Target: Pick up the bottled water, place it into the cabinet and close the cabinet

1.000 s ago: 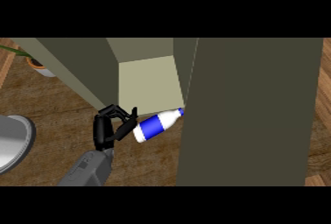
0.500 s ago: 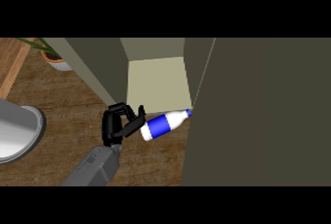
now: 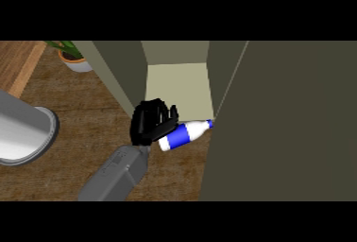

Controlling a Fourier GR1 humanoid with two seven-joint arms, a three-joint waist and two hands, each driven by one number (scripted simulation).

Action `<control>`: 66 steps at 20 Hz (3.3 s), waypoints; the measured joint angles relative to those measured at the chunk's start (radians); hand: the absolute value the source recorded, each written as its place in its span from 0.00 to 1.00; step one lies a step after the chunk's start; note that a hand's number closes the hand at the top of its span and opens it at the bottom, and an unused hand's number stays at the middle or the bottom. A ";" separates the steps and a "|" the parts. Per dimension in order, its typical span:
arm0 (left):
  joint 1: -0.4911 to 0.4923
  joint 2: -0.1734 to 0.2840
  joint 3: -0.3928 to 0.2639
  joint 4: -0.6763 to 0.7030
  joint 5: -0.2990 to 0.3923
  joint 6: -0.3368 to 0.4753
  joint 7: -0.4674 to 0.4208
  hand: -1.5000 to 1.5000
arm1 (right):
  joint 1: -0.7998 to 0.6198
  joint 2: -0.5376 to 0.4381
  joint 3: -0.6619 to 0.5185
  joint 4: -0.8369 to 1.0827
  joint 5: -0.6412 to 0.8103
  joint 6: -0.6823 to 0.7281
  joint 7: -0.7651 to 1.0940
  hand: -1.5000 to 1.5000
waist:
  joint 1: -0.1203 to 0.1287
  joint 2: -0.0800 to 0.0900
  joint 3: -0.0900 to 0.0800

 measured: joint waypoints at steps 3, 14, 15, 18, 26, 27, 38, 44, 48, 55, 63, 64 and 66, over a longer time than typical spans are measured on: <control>0.038 0.007 -0.013 -0.029 0.001 -0.097 -0.007 1.00 | 0.016 -0.017 -0.014 -0.011 -0.022 0.013 0.024 1.00 | 0.019 -0.002 0.000; 0.248 0.128 -0.060 -0.289 -0.027 -0.230 0.058 0.00 | 0.041 0.024 0.068 -0.042 -0.043 -0.011 0.064 1.00 | 0.045 -0.007 0.001; 0.269 0.143 -0.067 -0.324 -0.025 -0.240 0.071 0.00 | 0.027 0.021 0.080 -0.042 -0.042 -0.016 0.065 1.00 | 0.049 -0.007 0.001; 0.348 0.199 -0.079 -0.405 -0.014 -0.279 0.089 0.00 | 0.021 0.005 0.108 -0.046 -0.041 0.003 0.062 1.00 | 0.052 -0.010 0.000; 0.545 0.363 -0.024 -0.599 0.008 -0.325 0.072 0.00 | -0.004 0.011 0.296 -0.056 -0.040 -0.027 0.094 1.00 | 0.059 -0.011 0.000; 0.568 0.385 -0.011 -0.613 0.012 -0.333 0.063 0.00 | -0.004 0.016 0.325 -0.058 -0.040 -0.035 0.097 1.00 | 0.058 -0.012 -0.001; 0.744 0.583 0.115 -0.739 0.006 -0.370 0.010 0.00 | -0.142 0.049 0.654 -0.056 -0.012 -0.169 0.148 1.00 | 0.065 -0.017 -0.003; 0.801 0.644 0.150 -0.806 0.028 -0.408 0.013 0.00 | -0.305 0.086 0.836 -0.032 0.035 -0.283 0.183 1.00 | 0.074 -0.021 -0.006; 0.820 0.674 0.175 -0.836 0.048 -0.418 0.028 0.00 | -0.438 0.135 0.960 -0.009 0.132 -0.387 0.212 1.00 | 0.072 -0.023 -0.006; 0.853 0.725 0.224 -0.903 0.095 -0.439 0.064 0.00 | -0.700 0.331 1.180 0.098 0.458 -0.642 0.297 1.00 | 0.080 -0.019 -0.005; 0.901 0.762 0.282 -0.979 0.136 -0.468 0.095 0.00 | -1.006 0.420 1.278 0.372 0.437 -1.003 0.235 1.00 | 0.101 -0.006 -0.001; 0.909 0.762 0.283 -0.998 0.136 -0.464 0.101 0.00 | -1.040 0.423 1.264 0.410 0.407 -1.021 0.216 1.00 | 0.103 -0.005 -0.001; 0.920 0.762 0.297 -1.006 0.136 -0.473 0.103 0.00 | -1.100 0.426 1.248 0.485 0.336 -1.045 0.169 1.00 | 0.103 -0.002 0.001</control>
